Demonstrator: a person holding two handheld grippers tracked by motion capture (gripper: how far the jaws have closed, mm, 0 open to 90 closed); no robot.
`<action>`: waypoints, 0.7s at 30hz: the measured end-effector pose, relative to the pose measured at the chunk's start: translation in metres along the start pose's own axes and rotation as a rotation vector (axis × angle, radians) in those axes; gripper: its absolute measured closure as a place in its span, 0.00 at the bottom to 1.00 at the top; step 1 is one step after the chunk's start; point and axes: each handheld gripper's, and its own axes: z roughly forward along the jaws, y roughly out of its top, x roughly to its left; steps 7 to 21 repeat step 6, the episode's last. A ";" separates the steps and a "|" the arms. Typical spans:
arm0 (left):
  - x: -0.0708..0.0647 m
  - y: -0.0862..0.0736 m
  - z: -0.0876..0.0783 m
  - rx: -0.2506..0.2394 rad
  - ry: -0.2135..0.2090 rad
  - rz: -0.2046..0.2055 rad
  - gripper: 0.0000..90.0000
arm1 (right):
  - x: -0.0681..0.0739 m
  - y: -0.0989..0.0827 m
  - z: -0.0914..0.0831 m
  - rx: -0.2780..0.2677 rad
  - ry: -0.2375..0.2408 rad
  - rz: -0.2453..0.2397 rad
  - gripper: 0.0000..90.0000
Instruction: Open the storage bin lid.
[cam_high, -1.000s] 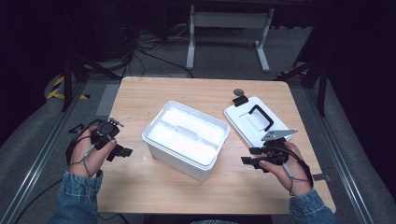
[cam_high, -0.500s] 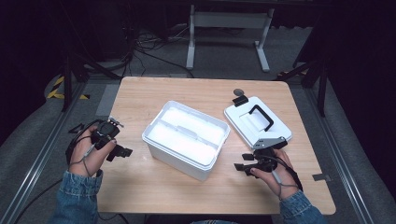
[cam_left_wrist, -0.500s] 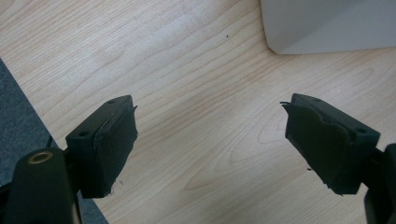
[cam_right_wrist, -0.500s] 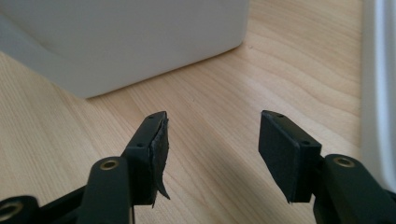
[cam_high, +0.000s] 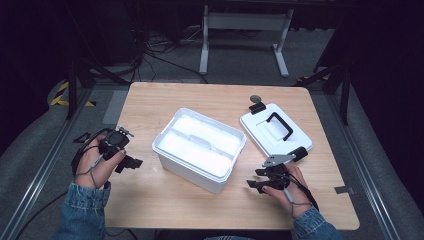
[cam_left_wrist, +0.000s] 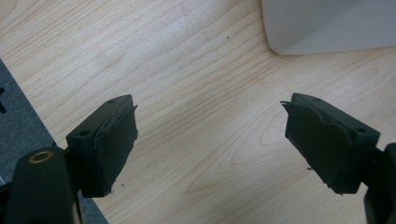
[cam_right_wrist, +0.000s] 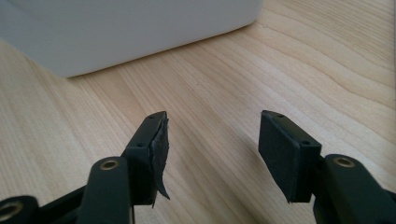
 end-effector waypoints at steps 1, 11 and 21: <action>0.000 0.000 0.000 -0.006 0.009 0.003 0.19 | 0.000 0.000 0.000 0.000 0.000 0.000 0.48; -0.001 -0.001 0.002 -0.026 0.023 -0.017 0.19 | -0.001 -0.002 0.002 -0.019 -0.020 -0.018 0.48; -0.001 -0.001 0.002 -0.026 0.023 -0.017 0.19 | -0.001 -0.002 0.002 -0.019 -0.020 -0.018 0.48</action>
